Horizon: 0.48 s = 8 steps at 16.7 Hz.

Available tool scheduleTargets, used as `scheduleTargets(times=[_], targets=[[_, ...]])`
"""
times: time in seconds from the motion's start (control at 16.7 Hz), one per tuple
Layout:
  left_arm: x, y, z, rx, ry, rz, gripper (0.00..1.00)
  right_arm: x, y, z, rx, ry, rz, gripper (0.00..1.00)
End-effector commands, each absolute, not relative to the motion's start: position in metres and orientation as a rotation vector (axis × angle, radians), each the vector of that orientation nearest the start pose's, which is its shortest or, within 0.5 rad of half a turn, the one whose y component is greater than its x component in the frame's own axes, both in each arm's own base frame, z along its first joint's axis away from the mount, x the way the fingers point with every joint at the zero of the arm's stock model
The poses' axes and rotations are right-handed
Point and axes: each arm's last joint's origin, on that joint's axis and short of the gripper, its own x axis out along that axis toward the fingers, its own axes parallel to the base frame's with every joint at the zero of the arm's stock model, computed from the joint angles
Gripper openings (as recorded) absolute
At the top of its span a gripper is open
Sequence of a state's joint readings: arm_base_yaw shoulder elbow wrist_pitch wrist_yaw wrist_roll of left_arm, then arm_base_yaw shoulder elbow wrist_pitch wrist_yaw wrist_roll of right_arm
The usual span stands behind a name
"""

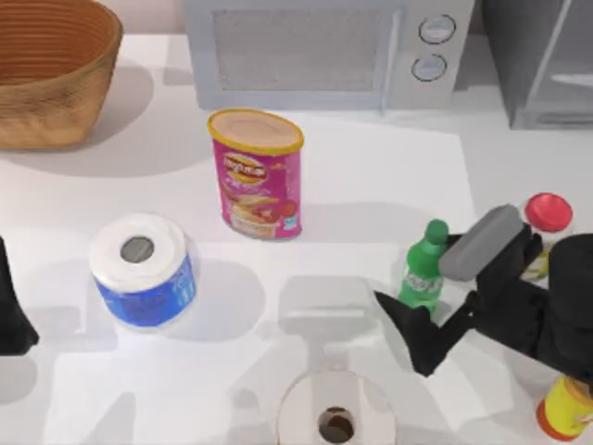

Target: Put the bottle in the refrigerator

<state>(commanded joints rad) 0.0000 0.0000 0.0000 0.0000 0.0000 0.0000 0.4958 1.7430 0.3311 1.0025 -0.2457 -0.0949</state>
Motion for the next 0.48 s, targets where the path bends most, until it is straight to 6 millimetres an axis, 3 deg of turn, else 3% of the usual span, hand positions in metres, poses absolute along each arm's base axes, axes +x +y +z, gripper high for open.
scheduleTargets(times=[0.24,0.48], targets=[[0.1057,-0.0012,0.1600,0.000,0.000,0.000,1.00,0.2231,0.1298,0.0871,-0.154,0.379,0.765,1.00],[0.1057,-0.0012,0.1600,0.000,0.000,0.000,1.00,0.2231,0.1298,0.0871,-0.154,0.379,0.765,0.70]])
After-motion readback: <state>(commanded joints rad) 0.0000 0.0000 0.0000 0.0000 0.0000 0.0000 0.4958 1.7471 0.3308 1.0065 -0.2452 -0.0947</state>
